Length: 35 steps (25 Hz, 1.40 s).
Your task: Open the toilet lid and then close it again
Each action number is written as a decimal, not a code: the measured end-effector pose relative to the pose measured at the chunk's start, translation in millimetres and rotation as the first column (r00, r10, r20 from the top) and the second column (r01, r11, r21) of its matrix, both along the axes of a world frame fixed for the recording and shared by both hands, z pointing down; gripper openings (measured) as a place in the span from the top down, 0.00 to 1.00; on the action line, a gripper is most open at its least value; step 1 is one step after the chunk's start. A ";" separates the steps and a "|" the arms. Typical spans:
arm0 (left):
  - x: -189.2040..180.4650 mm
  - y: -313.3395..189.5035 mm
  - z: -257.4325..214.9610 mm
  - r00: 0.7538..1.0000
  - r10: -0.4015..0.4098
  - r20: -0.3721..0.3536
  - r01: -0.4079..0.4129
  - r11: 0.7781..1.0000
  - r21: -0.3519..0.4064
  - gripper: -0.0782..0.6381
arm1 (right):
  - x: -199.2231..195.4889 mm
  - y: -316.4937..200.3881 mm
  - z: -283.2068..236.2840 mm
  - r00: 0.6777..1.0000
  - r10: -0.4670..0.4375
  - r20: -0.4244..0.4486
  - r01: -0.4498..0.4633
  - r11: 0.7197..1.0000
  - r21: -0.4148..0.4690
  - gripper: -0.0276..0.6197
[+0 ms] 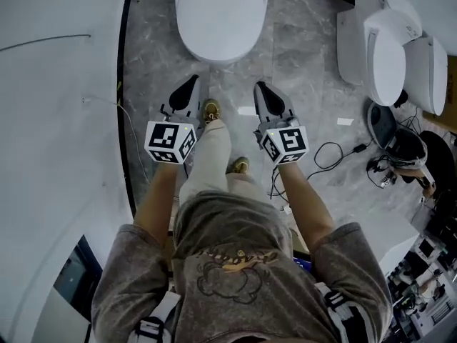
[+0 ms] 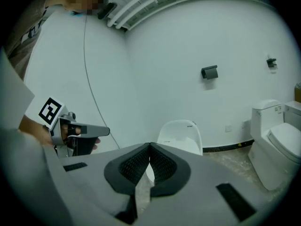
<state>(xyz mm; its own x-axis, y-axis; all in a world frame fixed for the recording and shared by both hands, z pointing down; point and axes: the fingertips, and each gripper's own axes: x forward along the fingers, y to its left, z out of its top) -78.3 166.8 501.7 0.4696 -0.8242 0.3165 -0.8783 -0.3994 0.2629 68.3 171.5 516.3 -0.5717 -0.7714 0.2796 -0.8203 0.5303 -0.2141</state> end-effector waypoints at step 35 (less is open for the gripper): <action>9.0 -94.3 376.4 1.000 0.026 0.016 -0.021 0.964 -0.267 0.88 | -49.1 -102.2 356.0 0.998 -0.047 -0.052 0.030 0.960 -0.279 0.93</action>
<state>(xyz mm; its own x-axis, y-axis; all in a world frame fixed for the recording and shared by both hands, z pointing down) -69.3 72.5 878.1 0.4798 -0.6976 0.5321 -0.8752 -0.3382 0.3459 19.3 69.3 872.3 -0.5760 -0.6359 0.5136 -0.8157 0.4881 -0.3105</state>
